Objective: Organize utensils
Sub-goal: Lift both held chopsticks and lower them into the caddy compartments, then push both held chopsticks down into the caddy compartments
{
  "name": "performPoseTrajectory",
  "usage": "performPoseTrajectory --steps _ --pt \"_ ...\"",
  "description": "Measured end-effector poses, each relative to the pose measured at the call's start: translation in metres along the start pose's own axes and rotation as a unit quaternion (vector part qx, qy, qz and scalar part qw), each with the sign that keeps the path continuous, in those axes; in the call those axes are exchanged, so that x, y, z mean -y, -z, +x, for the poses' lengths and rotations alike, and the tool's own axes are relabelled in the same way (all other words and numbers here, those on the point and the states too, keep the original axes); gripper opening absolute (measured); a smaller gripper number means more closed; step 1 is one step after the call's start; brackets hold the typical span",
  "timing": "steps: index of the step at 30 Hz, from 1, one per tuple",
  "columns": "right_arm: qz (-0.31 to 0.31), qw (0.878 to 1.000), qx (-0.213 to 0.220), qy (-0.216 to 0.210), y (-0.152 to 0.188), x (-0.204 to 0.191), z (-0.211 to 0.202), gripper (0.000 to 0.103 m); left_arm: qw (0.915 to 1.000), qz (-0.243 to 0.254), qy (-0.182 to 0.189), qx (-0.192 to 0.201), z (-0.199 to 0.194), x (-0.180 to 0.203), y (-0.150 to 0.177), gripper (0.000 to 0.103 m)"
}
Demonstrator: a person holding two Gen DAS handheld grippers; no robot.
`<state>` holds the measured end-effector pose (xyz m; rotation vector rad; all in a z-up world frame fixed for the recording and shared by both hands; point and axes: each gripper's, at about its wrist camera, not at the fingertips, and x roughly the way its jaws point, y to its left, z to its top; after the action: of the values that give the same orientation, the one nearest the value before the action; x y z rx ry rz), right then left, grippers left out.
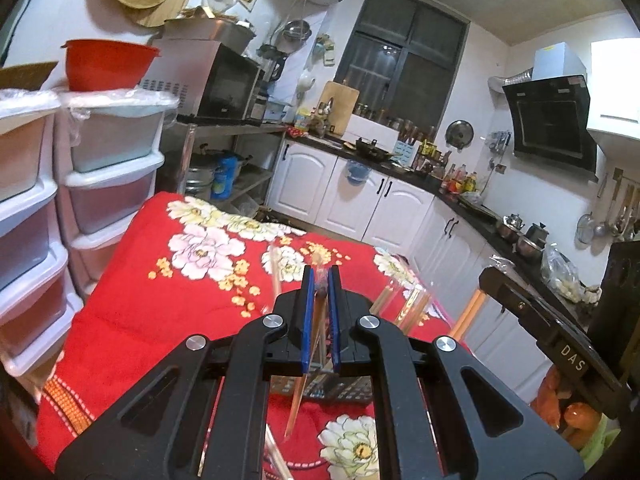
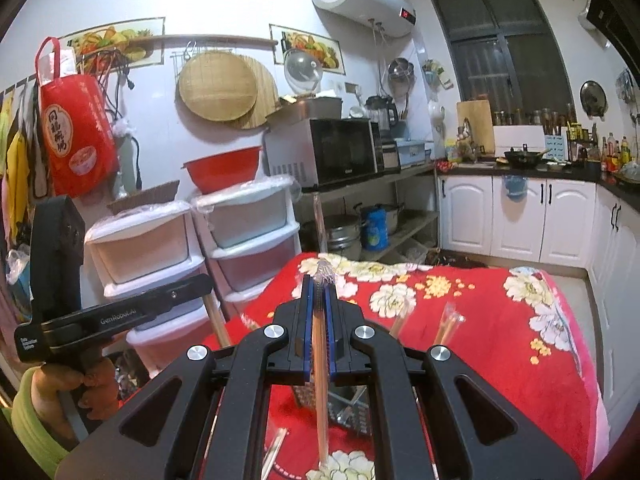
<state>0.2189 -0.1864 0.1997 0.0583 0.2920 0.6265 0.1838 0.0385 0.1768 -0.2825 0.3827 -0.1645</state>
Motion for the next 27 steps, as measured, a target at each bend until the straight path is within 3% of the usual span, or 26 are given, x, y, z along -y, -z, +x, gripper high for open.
performPoseTrajectory --steps 11,21,27 --pt "-0.023 0.998 0.044 0.041 -0.025 0.0 -0.002 0.005 0.999 0.014 0.028 0.033 0.013 0.013 -0.034 0.002" --pt "-0.015 0.996 0.057 0.065 -0.033 0.012 0.011 0.005 0.9979 0.02 0.035 0.051 0.038 0.02 -0.055 0.002" --pt "0.0 0.995 0.053 0.084 -0.029 0.028 0.022 0.006 0.9981 0.008 0.044 0.042 0.06 0.022 -0.054 0.002"
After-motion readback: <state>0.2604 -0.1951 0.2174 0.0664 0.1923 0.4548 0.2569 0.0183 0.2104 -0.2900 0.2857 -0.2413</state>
